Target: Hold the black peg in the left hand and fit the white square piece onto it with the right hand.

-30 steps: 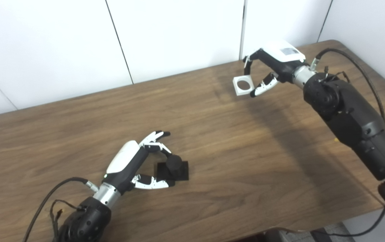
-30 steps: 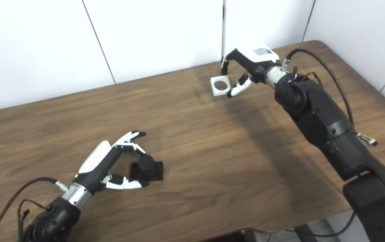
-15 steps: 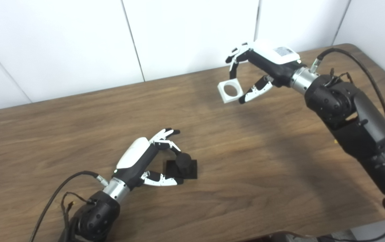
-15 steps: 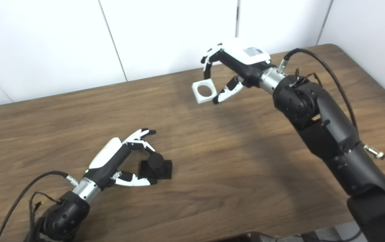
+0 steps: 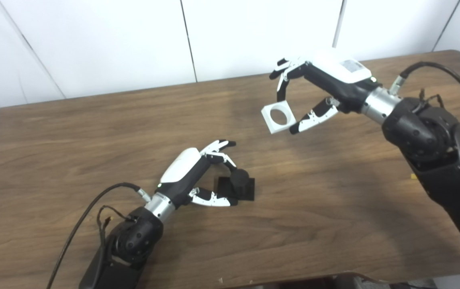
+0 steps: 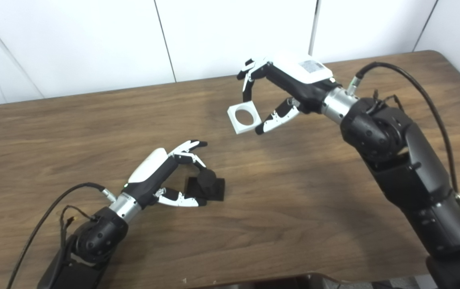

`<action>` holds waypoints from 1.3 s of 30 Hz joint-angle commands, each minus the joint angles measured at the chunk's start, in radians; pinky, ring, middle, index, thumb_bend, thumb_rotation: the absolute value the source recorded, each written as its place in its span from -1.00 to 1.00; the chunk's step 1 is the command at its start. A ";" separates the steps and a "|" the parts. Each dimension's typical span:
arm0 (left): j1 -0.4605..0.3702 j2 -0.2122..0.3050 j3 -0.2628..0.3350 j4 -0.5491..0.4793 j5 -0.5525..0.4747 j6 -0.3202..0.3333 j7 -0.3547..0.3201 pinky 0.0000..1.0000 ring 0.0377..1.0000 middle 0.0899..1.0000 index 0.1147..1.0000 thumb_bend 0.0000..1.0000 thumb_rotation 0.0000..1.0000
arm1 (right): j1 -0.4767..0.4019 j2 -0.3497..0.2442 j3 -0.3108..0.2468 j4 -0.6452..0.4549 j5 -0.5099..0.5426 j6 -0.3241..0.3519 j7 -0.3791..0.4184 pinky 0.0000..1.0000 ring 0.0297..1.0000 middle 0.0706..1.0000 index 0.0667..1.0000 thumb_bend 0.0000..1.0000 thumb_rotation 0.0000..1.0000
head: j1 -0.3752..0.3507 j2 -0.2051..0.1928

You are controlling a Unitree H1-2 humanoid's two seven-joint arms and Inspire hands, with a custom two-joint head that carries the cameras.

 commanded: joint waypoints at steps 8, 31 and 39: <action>-0.010 -0.004 -0.013 0.019 0.019 0.036 -0.032 0.67 0.95 0.86 -0.14 0.04 -0.84 | -0.025 0.026 0.013 -0.087 0.038 0.005 0.070 0.72 0.75 0.53 -0.12 0.04 -0.72 | 0.013 0.004; -0.014 -0.015 -0.016 0.014 0.034 0.051 -0.033 0.67 0.95 0.86 -0.14 0.04 -0.84 | -0.023 0.085 0.105 -0.064 0.030 0.010 0.138 0.88 0.78 0.54 -0.12 0.04 -0.72 | 0.038 0.015; -0.013 -0.020 -0.014 0.018 0.031 0.048 -0.029 0.67 0.95 0.86 -0.14 0.04 -0.84 | -0.031 0.107 0.121 -0.047 0.012 0.016 0.150 0.86 0.76 0.55 -0.12 0.04 -0.72 | 0.038 0.019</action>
